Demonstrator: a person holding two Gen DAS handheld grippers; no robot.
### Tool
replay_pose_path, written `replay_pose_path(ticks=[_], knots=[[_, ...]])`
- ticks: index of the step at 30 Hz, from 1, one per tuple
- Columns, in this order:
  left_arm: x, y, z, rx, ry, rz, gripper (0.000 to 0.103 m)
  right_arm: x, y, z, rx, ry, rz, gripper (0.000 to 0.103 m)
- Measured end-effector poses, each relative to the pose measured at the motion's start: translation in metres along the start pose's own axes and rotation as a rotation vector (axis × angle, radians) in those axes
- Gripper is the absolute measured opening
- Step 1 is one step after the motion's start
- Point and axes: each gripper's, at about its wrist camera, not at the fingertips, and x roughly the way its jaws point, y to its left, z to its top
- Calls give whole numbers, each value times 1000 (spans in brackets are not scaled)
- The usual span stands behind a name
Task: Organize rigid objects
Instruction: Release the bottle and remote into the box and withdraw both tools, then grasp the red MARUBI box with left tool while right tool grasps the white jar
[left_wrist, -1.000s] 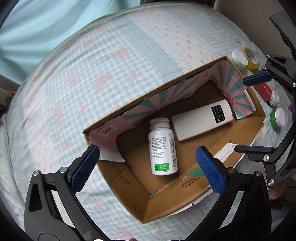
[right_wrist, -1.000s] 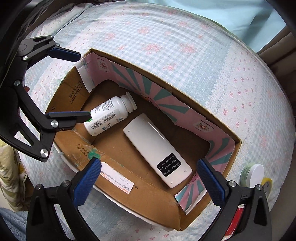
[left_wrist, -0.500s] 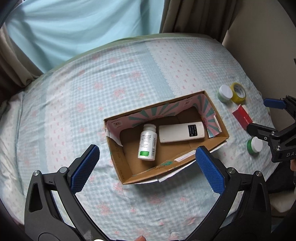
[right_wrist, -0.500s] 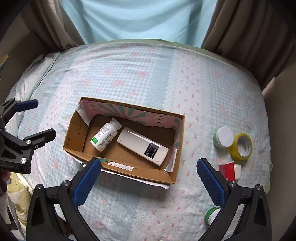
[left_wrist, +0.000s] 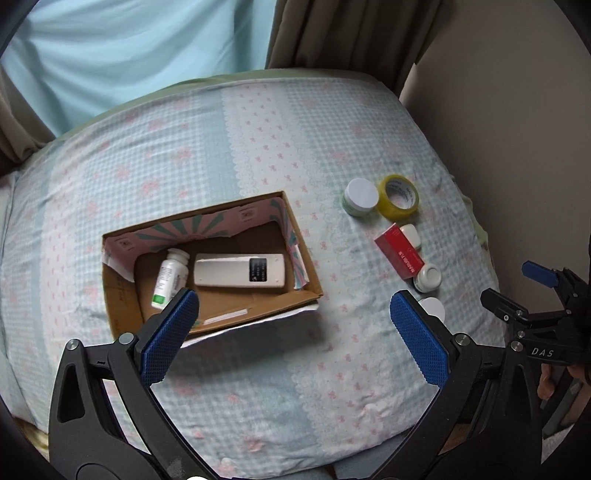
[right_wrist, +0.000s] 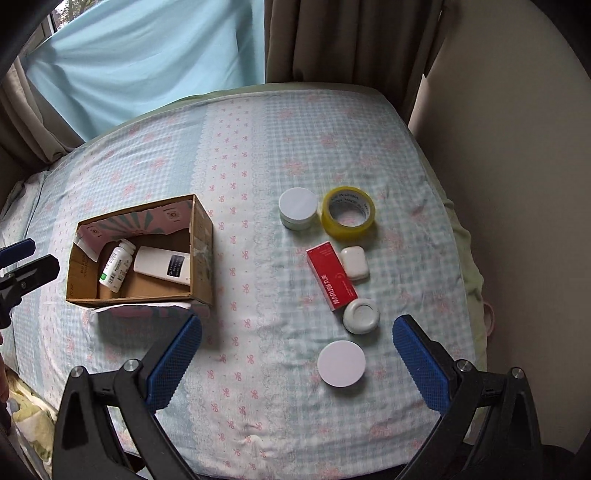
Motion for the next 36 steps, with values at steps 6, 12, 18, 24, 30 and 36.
replay_pose_path(ticks=[6,12,18,24,30,36], knots=[[37,-70,17,-10,58,-54,103,12,-50,-20,2,28,-17,103],[92,-121,32,-60,132,-76,103,40,-84,-31,56,66,4,103],[159,-151,42,-101,208,-51,103,82,-98,-34,87,102,-1,103],[228,-171,40,-113,296,-24,103,129,-101,-35,115,124,-28,103],[286,-171,37,-152,379,-10,99,171,-92,-35,91,149,-52,102],[329,-173,30,-168,467,0,88,205,-90,-37,36,172,-50,95]])
